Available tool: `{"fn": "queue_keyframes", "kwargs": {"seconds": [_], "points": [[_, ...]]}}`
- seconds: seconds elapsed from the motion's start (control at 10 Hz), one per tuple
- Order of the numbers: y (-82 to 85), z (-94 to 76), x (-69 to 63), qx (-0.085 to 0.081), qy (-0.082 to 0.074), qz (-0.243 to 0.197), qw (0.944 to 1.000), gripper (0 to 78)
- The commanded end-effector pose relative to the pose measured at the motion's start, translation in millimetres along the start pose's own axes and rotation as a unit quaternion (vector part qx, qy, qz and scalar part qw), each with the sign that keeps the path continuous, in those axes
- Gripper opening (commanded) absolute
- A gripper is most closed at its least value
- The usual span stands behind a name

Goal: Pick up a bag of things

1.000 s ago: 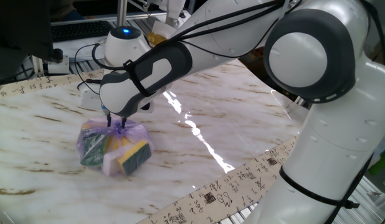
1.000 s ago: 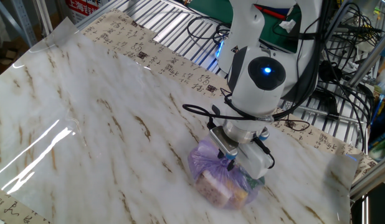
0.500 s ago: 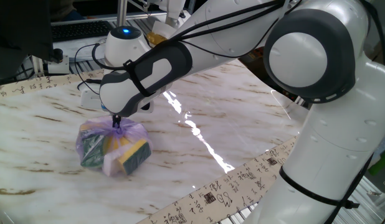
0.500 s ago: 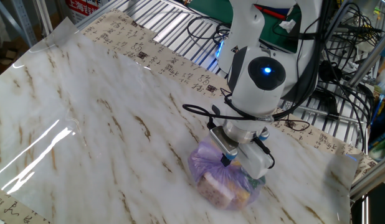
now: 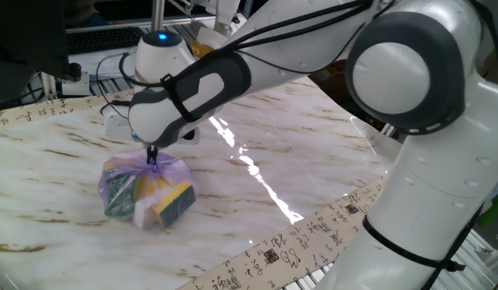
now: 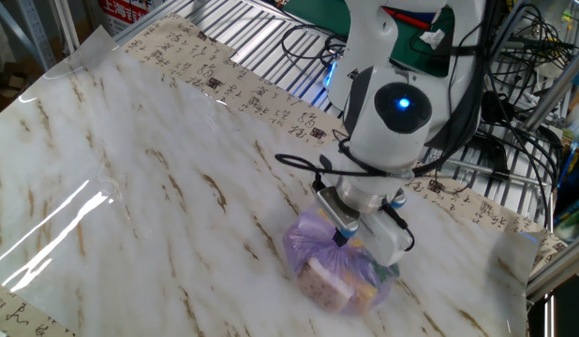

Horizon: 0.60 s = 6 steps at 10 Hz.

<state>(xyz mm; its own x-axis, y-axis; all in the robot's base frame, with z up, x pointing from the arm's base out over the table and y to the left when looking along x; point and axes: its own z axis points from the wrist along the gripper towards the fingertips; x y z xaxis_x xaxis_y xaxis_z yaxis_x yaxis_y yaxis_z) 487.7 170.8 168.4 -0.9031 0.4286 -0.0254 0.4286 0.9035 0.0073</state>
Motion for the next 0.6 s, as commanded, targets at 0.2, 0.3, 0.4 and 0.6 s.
{"fn": "queue_keyframes", "kwargs": {"seconds": [0.2,0.3,0.4,0.6], "points": [[-21.8,-55.6,-1.3,0.024,0.018,-0.012,0.9995,1.2],[-29.3,-63.5,-5.7,0.024,0.02,-0.018,0.9993,1.2],[-34.6,-67.1,-9.4,0.026,0.021,-0.024,0.9991,1.2],[-55.2,-73.0,-26.1,0.026,0.023,-0.048,0.9982,1.2]]}}
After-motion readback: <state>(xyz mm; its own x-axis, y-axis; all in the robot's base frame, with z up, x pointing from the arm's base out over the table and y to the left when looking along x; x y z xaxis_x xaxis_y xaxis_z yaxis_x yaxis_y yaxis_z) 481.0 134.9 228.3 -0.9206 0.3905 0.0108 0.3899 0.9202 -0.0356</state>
